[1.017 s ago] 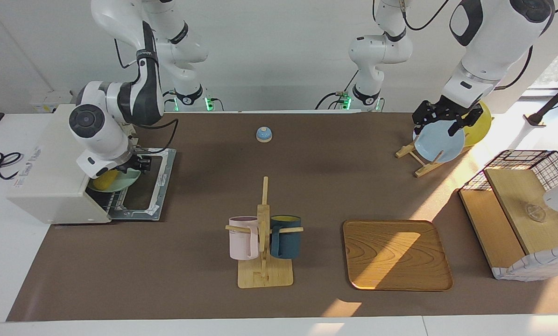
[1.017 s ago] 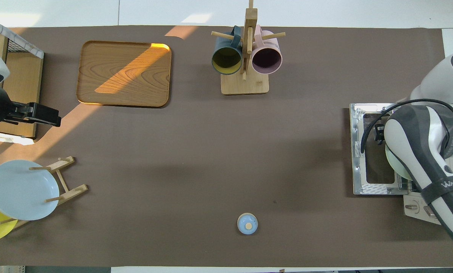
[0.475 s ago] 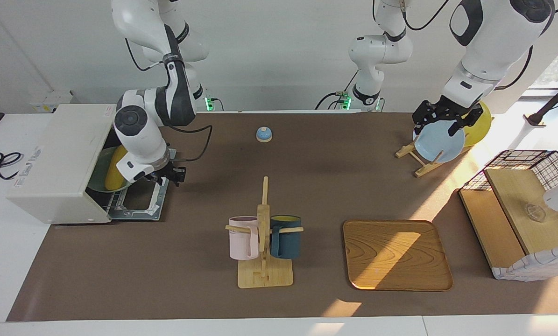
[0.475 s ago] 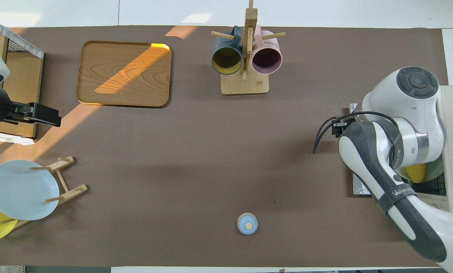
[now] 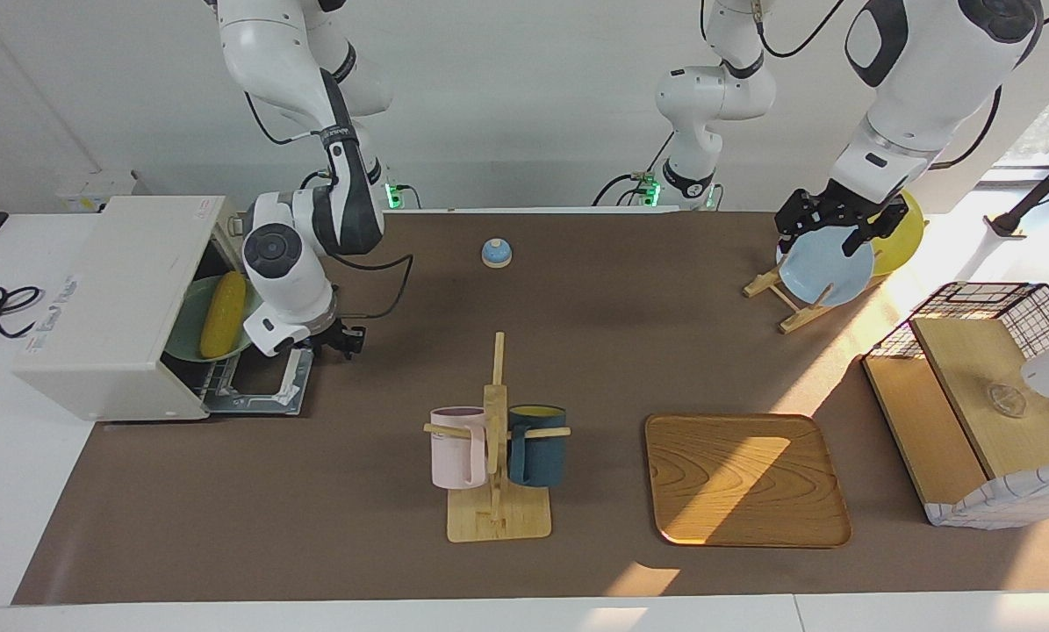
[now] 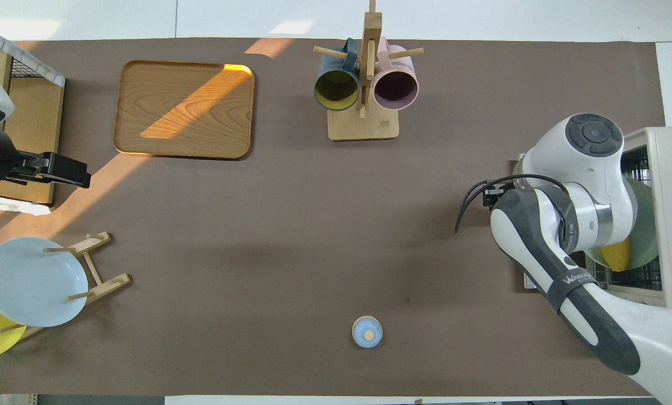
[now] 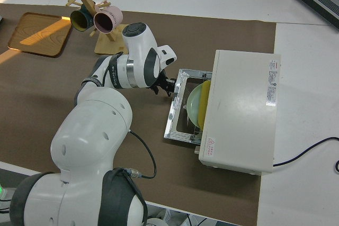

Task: Put corn in oven
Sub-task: 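Release the plate and withdraw the right gripper from the oven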

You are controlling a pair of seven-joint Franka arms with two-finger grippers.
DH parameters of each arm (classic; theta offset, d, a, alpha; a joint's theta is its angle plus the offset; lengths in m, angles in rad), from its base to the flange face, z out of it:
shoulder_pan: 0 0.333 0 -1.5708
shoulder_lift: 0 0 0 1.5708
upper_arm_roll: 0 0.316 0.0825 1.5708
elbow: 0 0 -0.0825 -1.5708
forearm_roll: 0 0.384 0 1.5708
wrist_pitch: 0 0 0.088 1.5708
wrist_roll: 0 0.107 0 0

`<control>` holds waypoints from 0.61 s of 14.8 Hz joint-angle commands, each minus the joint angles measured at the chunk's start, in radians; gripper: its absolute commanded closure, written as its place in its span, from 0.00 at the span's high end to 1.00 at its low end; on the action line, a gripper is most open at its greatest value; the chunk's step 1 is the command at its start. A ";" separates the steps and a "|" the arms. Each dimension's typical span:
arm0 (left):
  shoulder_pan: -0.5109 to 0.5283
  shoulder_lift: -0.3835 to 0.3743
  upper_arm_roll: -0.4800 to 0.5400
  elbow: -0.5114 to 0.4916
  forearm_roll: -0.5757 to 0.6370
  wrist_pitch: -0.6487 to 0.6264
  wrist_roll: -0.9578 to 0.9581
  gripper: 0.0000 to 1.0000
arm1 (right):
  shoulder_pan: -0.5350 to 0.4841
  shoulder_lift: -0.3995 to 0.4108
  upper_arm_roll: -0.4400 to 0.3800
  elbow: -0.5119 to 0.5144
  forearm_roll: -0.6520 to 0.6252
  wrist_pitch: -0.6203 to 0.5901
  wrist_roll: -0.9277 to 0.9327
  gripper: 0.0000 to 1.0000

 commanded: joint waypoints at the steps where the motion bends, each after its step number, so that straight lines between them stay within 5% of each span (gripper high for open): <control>1: 0.013 -0.029 -0.010 -0.031 0.019 0.015 -0.009 1.00 | -0.015 -0.021 0.006 -0.033 0.010 0.019 -0.003 0.55; 3: 0.013 -0.029 -0.010 -0.031 0.019 0.015 -0.009 1.00 | -0.015 -0.021 0.006 -0.036 0.010 0.028 -0.003 0.54; 5: 0.013 -0.029 -0.010 -0.031 0.019 0.015 -0.009 1.00 | -0.015 -0.023 0.006 -0.049 0.010 0.032 -0.003 0.43; 6: 0.013 -0.029 -0.010 -0.031 0.019 0.015 -0.010 1.00 | -0.017 -0.018 0.006 -0.050 0.009 0.032 -0.005 0.35; 8: 0.013 -0.029 -0.010 -0.031 0.019 0.015 -0.009 1.00 | -0.017 -0.016 0.006 -0.050 0.009 0.032 -0.003 0.03; 9: 0.013 -0.029 -0.010 -0.031 0.019 0.015 -0.009 1.00 | -0.015 -0.015 0.006 -0.050 0.010 0.031 -0.005 0.00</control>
